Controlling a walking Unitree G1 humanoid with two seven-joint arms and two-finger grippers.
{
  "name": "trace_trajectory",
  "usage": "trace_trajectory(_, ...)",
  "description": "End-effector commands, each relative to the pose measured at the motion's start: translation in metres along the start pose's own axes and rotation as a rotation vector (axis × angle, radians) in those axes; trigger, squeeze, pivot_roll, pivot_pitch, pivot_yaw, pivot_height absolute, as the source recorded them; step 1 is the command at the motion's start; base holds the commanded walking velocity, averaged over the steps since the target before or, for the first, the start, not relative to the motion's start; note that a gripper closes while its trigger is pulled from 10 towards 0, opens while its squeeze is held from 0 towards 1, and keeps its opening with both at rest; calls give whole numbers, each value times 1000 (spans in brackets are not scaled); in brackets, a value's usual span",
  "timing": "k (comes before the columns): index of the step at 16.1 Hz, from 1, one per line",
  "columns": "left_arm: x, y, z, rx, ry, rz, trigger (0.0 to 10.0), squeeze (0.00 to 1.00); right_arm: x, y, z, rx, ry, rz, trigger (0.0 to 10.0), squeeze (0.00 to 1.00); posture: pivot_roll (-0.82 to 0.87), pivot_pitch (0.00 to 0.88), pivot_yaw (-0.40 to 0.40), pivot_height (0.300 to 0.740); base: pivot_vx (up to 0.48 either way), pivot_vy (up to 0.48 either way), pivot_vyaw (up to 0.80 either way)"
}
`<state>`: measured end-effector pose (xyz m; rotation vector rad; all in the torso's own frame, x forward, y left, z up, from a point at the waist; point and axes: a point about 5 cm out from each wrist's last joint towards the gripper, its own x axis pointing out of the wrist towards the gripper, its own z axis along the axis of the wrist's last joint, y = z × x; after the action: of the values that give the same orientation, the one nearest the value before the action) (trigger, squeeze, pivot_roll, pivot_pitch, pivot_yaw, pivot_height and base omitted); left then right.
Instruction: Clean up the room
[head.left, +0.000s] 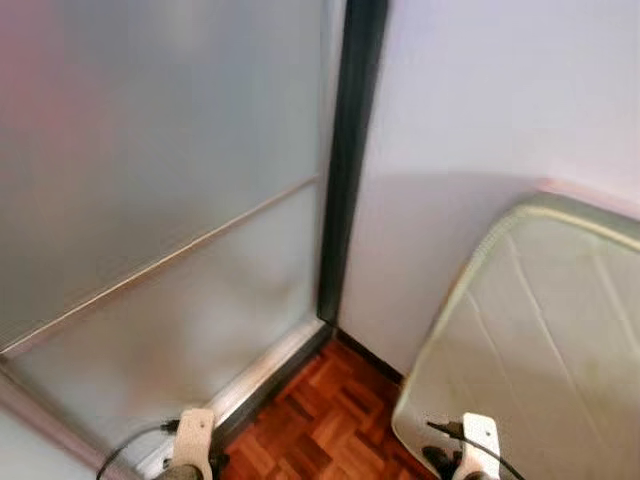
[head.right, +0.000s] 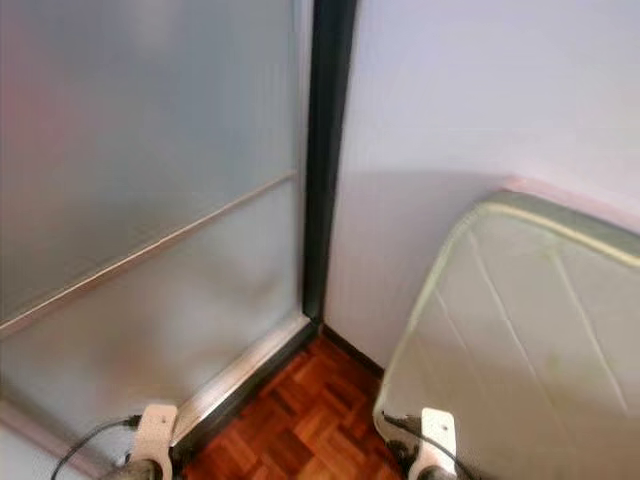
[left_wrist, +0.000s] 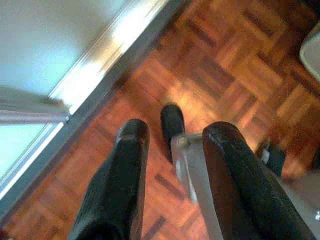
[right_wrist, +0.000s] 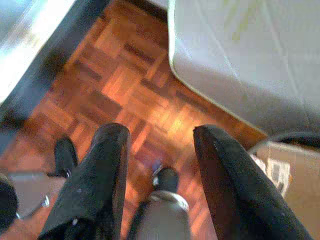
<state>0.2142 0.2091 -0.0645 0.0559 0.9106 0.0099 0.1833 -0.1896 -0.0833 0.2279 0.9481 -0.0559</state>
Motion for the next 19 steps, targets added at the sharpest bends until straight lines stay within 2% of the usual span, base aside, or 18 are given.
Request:
trace_trajectory(1, -1, -4, -10, 7, 33, -13, 10000, 0, 0, -3, 6, -12, -11, -8, 10000, 0, 46, 0, -46, 740, -311, 0, 0)
trace_trajectory(11, -1, -4, -9, 12, 34, -11, 10000, 0, 0, -2, 7, -6, -18, -16, 10000, 0, 44, 0, -43, 740, -309, 0, 0)
trace_trajectory(19, -1, -1, -8, -4, 22, 8, 10000, 0, 1, -1, 8, 5, -21, -20, 10000, 0, 32, 0, -36, 740, 0, 0, 0)
